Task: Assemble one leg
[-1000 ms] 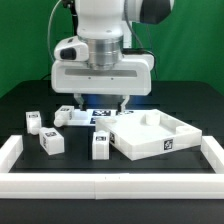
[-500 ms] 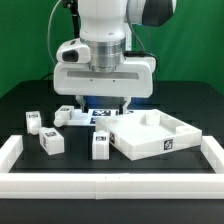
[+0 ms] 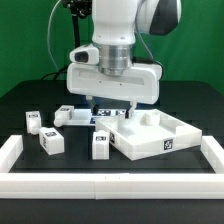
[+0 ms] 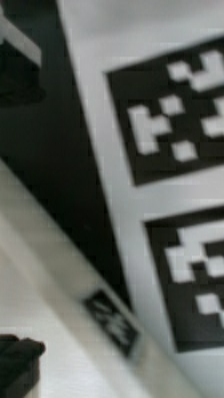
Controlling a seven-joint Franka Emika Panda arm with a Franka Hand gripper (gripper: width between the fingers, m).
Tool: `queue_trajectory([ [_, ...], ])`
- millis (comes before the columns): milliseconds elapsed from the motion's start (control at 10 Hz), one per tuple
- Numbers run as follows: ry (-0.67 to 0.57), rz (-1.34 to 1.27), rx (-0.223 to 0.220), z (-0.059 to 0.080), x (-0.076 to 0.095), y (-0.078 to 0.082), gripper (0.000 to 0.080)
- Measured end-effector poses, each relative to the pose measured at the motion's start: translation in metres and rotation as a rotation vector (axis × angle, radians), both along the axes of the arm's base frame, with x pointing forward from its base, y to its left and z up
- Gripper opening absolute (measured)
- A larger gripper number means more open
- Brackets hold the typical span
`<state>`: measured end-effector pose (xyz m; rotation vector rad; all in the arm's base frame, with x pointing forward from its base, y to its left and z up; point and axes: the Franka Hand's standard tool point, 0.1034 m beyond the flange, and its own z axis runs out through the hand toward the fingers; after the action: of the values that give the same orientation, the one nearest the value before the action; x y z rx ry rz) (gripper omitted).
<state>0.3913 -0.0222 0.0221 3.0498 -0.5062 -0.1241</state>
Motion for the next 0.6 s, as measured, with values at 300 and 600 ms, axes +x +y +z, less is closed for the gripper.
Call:
queue_trajectory([
  [300, -0.006, -0.008, -0.013, -0.0107, -0.002, 0.0152, 0.0649],
  [600, -0.004, -0.007, -0.013, -0.0112, -0.0024, 0.0152, 0.0538],
])
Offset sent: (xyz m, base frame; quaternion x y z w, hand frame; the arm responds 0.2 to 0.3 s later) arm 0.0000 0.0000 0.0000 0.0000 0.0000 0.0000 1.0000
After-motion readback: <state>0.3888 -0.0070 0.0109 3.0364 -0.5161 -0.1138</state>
